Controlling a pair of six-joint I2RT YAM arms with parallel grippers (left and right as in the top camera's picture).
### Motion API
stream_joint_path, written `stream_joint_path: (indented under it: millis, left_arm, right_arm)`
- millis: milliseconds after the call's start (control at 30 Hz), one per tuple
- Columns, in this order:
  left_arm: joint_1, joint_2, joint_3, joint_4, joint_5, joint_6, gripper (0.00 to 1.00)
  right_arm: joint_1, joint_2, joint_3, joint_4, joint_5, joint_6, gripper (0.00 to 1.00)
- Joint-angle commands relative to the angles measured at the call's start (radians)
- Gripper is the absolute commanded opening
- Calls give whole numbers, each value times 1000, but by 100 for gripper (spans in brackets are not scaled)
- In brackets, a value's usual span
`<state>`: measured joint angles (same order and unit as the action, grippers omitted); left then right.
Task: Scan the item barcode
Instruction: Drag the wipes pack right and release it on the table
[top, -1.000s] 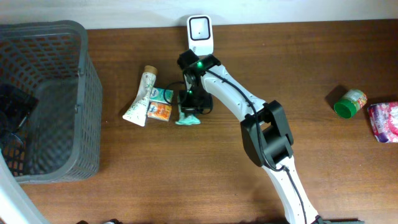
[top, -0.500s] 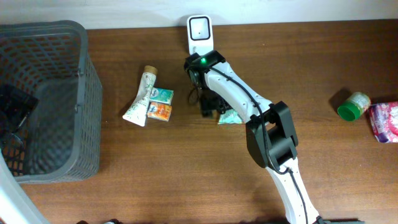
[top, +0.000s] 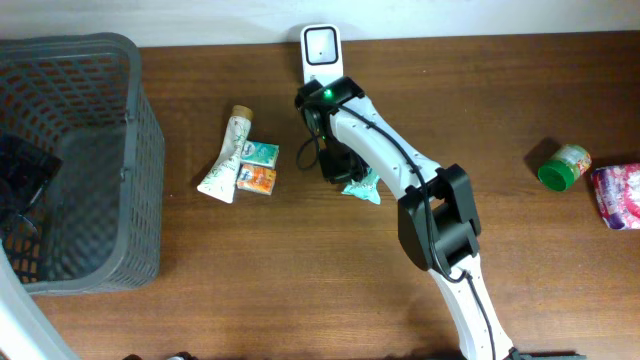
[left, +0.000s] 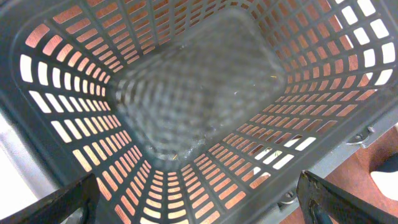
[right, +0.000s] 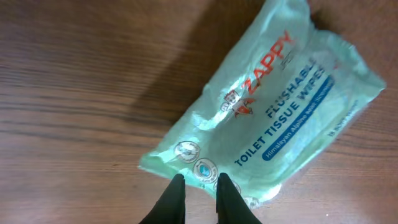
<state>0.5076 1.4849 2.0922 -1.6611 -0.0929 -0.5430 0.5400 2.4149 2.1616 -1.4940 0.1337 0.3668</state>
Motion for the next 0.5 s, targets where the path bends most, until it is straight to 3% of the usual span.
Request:
stream_joint_path:
  millis: [0,67,133,200,467]
  left_arm:
    - [6,0,2,-2,0,-3,99]
    - [6,0,2,-2,0,-3,99]
    - [6,0,2,-1,0,-3,99]
    - [6,0,2,-2,0,-3,99]
    - [6,0,2,-2,0,-3,99]
  right_arm:
    - [-43,-28,-71,15,54,8,11]
    - [-75,-28,-99,18,52,8,15]
    - [-83,-28,-99,18,31,7,32]
    - [-83,-30,-96,12,31,7,41]
    - [-83,-30,-39,-9,31,6,68]
